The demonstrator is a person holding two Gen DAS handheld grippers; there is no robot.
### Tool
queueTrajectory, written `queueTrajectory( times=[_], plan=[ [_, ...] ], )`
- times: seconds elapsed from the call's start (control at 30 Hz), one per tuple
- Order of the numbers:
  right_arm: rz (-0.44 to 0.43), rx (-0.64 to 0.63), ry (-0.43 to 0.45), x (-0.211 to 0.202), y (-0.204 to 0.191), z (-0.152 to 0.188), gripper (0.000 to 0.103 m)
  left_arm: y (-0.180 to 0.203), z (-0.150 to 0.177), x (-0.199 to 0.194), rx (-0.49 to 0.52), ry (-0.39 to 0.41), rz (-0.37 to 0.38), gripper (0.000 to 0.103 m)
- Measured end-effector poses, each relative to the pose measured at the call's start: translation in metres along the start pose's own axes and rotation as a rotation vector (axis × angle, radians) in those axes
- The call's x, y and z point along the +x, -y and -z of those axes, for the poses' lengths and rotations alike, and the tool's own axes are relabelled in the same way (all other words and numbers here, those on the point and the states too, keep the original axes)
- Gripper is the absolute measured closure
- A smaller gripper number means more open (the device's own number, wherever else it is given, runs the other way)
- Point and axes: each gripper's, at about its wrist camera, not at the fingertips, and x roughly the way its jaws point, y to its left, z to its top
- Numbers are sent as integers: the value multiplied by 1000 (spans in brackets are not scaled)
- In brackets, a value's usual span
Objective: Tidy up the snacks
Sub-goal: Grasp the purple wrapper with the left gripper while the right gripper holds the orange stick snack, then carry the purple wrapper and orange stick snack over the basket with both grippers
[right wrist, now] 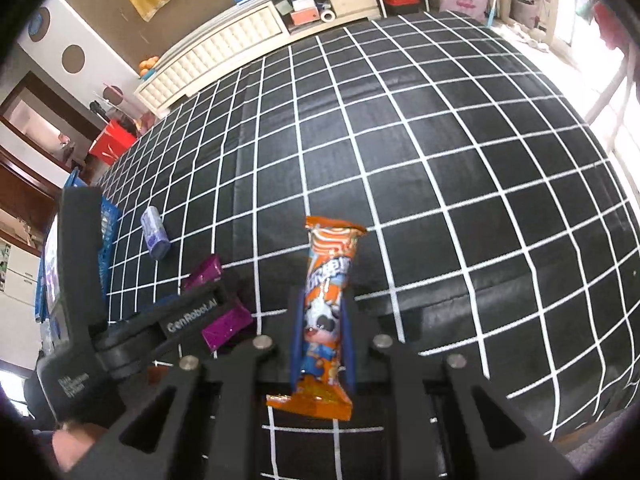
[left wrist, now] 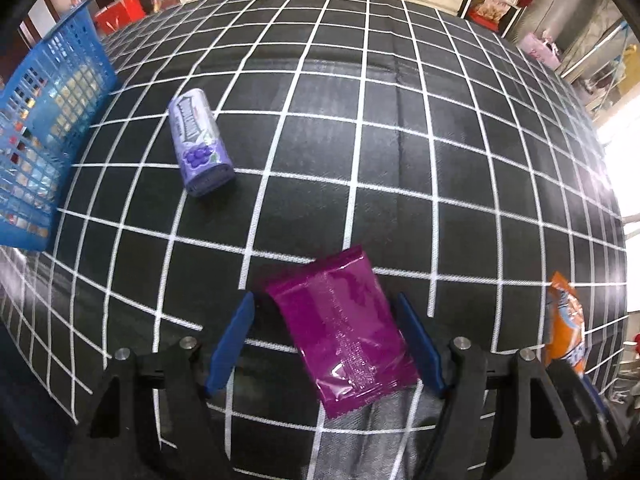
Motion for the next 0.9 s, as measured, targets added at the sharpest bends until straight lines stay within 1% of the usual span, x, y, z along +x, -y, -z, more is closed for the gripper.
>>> queueTrajectory(
  times=[0.07,0.17,0.33,0.43,0.5,0.53,0.57,0.63,0.73,0.83,0.9],
  plan=[
    [-1,4,-5,1,2,1,82,3,10,1,-18,-10,-10,26],
    [-3,8,-9,0,3,4,82,4,18,2,-16,-20,-10,26],
    [-2,1,-7,-4,-2,6,82,7,31,3,51,-17,11,27],
    [-3,-3,-4,-7,-6,7,82,0,36,1,83,-16,23,38],
    [0,-7,0,-10,-10,7,82,-11,38,-4,97,-13,30,51],
    [2,-5,1,-10,-12,8,82,-16,39,-7,104,-9,30,56],
    [1,-2,0,-11,-13,8,82,-21,39,-7,112,-5,43,58],
    [-4,4,-3,-12,-16,8,82,-41,32,-9,139,-2,62,59],
    [4,-7,0,-16,-25,11,82,-56,37,-18,174,48,64,59],
    [12,-17,4,-21,-36,12,82,-70,39,-31,179,59,111,59],
    [9,-21,10,-26,-47,12,82,-75,32,-45,176,73,134,59]
  ],
)
